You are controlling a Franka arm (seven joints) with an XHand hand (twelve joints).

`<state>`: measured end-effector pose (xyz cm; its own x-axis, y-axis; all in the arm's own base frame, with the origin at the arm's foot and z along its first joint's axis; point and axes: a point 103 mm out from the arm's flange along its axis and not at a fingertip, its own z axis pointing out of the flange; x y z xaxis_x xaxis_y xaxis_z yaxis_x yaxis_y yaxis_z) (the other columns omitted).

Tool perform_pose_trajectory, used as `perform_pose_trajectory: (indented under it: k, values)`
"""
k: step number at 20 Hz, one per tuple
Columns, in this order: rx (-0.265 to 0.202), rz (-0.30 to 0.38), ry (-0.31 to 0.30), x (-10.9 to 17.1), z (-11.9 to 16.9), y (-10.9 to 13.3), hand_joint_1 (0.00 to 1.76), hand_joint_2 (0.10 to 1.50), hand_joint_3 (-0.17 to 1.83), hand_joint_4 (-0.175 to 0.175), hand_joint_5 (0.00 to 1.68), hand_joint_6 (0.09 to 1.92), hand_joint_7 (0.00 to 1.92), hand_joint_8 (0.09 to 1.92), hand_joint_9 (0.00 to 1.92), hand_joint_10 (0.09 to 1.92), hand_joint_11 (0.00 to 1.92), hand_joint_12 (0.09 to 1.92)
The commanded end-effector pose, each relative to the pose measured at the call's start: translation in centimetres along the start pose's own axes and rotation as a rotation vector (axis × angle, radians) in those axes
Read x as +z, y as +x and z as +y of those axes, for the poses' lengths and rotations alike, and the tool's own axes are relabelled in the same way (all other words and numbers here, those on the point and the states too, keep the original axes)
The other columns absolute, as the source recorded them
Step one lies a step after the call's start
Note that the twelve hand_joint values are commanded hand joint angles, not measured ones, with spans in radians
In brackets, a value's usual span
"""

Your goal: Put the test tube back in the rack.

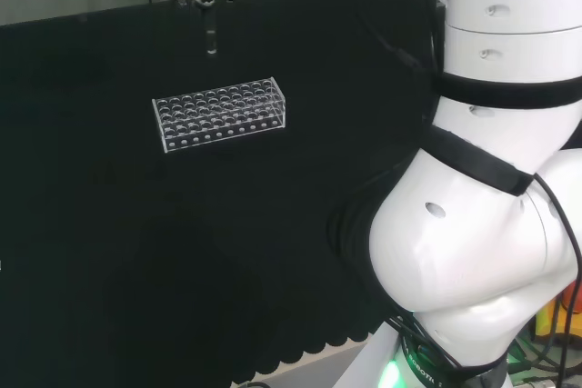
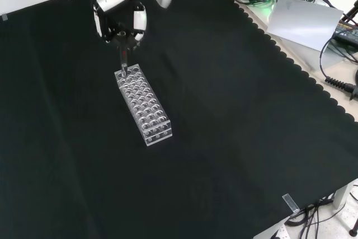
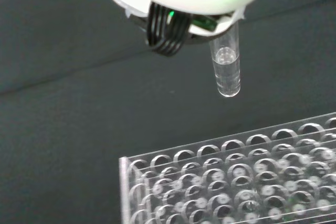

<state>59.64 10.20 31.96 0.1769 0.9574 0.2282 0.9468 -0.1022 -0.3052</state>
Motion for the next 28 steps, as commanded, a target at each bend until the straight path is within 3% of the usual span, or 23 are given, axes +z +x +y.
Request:
perform_pose_trajectory:
  k: [1,28]
  values:
    - [-0.069,0.014,0.039,1.7,0.1,3.6,1.22,0.70,0.60,-0.175,1.26,0.65,1.63,0.64,1.56,0.67,1.01,1.12]
    - [-0.112,-0.065,0.165,7.6,4.0,4.8,1.22,0.70,0.59,-0.175,1.26,0.64,1.64,0.63,1.56,0.67,1.01,1.13]
